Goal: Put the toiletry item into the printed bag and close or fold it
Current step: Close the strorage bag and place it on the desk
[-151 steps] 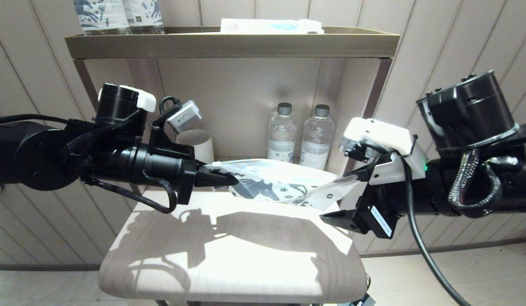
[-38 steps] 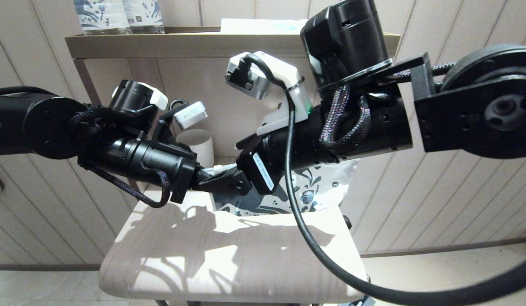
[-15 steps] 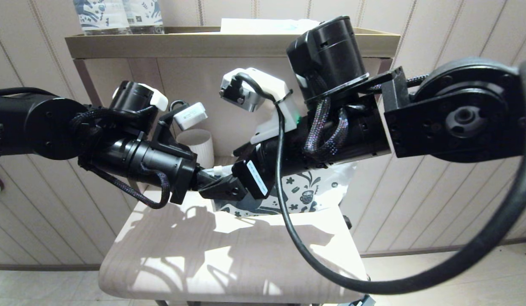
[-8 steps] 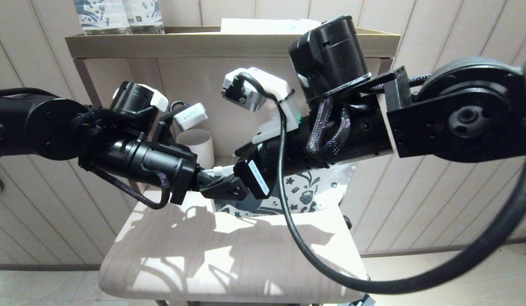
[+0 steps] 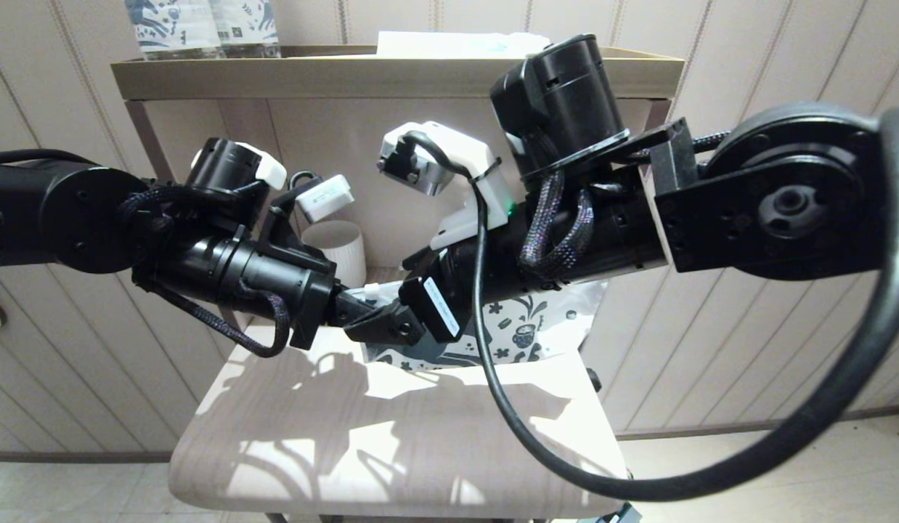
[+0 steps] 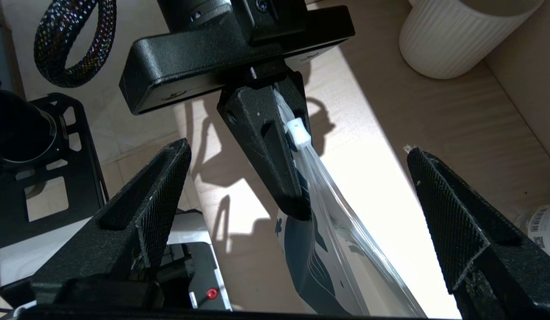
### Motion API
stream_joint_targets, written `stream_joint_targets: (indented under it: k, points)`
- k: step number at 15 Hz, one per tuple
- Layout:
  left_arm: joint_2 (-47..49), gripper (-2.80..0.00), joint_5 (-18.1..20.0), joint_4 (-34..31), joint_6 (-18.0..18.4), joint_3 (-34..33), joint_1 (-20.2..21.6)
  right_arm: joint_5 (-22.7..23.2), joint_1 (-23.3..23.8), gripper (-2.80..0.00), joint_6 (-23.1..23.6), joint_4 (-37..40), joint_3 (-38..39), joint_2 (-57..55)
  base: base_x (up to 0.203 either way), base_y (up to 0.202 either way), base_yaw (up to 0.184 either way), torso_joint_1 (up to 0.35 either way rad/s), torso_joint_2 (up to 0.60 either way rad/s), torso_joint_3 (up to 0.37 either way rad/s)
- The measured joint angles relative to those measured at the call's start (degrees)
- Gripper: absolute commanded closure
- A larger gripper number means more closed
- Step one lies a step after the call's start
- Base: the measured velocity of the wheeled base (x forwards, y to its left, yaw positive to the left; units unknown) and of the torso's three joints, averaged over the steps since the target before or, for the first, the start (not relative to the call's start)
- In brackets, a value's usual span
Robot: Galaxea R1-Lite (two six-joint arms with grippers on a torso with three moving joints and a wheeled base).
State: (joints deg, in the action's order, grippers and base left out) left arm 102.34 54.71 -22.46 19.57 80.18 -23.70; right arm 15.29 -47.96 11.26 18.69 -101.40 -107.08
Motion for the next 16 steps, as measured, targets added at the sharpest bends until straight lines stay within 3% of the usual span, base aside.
stream_joint_targets:
  k: [10, 11, 16]
  points:
    - [0.0, 0.0, 0.0, 0.0, 0.0, -0.2, 0.0, -1.9, 0.0, -2.8, 0.6, 0.2, -0.1, 0.0, 0.0, 0.0, 0.0, 0.0, 0.0, 0.0]
    - [0.0, 0.0, 0.0, 0.0, 0.0, -0.2, 0.0, -1.8, 0.0, 0.0, 0.5, 0.2, -0.4, 0.0, 0.0, 0.0, 0.0, 0.0, 0.0, 0.0]
    - [-0.1, 0.0, 0.0, 0.0, 0.0, -0.2, 0.0, -1.8, 0.0, 0.0, 0.8, 0.2, -0.5, -0.1, 0.0, 0.0, 0.0, 0.0, 0.0, 0.0]
